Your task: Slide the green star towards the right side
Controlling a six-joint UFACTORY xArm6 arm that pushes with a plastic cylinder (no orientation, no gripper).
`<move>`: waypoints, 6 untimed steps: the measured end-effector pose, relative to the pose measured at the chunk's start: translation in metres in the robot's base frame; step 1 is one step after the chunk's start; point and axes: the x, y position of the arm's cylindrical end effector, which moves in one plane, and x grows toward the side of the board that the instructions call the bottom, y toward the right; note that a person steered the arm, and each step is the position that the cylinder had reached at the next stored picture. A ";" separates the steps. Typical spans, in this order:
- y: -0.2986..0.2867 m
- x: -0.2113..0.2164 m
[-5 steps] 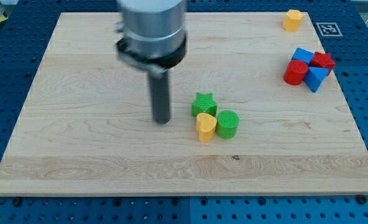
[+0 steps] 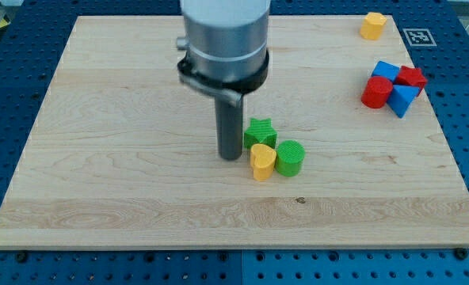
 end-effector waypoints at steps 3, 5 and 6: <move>0.021 0.000; 0.063 -0.001; 0.067 -0.012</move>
